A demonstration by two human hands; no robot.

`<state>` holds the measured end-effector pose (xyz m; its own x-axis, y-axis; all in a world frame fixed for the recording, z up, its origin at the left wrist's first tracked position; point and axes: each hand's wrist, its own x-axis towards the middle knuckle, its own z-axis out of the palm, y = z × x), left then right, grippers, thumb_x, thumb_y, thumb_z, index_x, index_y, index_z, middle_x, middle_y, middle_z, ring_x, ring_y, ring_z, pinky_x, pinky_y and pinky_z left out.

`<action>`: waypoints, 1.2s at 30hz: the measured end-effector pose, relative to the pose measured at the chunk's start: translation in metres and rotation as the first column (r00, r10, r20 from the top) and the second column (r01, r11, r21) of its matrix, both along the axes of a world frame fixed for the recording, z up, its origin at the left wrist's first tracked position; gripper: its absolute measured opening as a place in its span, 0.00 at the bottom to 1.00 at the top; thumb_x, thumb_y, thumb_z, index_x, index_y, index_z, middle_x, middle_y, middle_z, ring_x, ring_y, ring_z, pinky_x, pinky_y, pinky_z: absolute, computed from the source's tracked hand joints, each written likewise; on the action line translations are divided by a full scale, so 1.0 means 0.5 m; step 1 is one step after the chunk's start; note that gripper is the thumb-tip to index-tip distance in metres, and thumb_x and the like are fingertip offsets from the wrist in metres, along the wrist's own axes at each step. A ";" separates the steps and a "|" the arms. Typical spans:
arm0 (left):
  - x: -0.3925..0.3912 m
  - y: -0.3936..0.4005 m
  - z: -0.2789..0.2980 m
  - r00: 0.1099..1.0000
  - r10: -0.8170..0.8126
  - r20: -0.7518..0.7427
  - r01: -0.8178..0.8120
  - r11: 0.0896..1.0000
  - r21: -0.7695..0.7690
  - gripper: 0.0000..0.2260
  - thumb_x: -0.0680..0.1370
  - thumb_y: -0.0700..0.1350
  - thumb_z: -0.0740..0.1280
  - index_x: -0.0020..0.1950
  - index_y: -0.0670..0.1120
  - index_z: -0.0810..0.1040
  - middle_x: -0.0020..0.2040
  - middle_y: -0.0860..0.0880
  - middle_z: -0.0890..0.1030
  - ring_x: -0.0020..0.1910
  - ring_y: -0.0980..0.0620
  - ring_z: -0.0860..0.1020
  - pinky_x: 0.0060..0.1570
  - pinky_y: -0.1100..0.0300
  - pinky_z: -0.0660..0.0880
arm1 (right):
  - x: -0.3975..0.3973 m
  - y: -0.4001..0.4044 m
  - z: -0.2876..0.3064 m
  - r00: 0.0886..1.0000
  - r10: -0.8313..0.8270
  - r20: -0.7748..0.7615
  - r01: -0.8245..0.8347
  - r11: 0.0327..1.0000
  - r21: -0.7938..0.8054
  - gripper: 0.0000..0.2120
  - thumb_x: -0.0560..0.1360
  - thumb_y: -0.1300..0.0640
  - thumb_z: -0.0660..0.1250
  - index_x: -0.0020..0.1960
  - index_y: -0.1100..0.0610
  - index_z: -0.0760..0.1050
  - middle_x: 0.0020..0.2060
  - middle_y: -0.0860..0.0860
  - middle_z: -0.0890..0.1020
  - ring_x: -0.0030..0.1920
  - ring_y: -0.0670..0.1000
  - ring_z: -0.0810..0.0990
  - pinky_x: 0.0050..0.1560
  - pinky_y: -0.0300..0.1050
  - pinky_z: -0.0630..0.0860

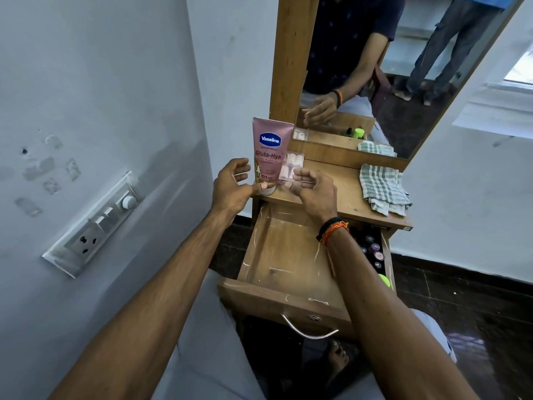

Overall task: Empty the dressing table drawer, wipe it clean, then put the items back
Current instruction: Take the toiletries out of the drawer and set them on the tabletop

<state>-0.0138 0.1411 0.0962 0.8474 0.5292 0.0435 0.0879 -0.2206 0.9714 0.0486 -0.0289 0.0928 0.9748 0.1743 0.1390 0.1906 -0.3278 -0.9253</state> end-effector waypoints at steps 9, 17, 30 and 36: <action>-0.073 -0.122 -0.055 0.988 -0.154 -0.035 0.157 0.977 0.144 0.06 0.74 0.38 0.75 0.48 0.47 0.81 0.42 0.54 0.82 0.40 0.63 0.80 0.37 0.75 0.73 | -0.045 -0.146 -0.010 0.991 0.037 -0.128 -0.052 0.992 -0.119 0.06 0.72 0.65 0.76 0.48 0.58 0.84 0.42 0.52 0.86 0.44 0.49 0.85 0.46 0.42 0.83; -0.068 -0.253 -0.105 0.521 -0.691 -0.500 0.838 0.526 0.147 0.07 0.73 0.42 0.77 0.50 0.47 0.84 0.41 0.56 0.83 0.37 0.65 0.79 0.38 0.69 0.74 | -0.105 -0.280 -0.010 0.959 0.067 -0.276 -0.186 0.883 -0.431 0.03 0.72 0.62 0.76 0.42 0.56 0.85 0.40 0.49 0.86 0.44 0.49 0.85 0.48 0.45 0.83; -0.052 -0.338 -0.146 0.680 -0.483 -0.552 0.717 0.596 0.361 0.08 0.70 0.46 0.78 0.45 0.47 0.81 0.42 0.51 0.82 0.43 0.52 0.81 0.43 0.53 0.80 | -0.191 -0.372 -0.051 0.989 -0.088 -0.115 0.037 0.922 -0.386 0.06 0.71 0.59 0.78 0.42 0.50 0.83 0.38 0.45 0.85 0.40 0.40 0.84 0.42 0.35 0.82; 0.003 -0.326 -0.152 0.836 -0.293 -0.465 0.478 0.805 0.352 0.07 0.72 0.46 0.73 0.45 0.44 0.80 0.41 0.47 0.82 0.40 0.47 0.79 0.37 0.55 0.74 | -0.194 -0.359 -0.062 0.990 -0.109 -0.085 0.077 0.948 -0.308 0.10 0.71 0.60 0.78 0.41 0.46 0.82 0.36 0.44 0.85 0.37 0.37 0.84 0.41 0.34 0.82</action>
<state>-0.0125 -0.0221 0.0201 0.9728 0.1551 -0.1722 0.2311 -0.7051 0.6704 -0.0486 -0.2084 0.0619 0.9949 0.1009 -0.0052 0.0575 -0.6077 -0.7921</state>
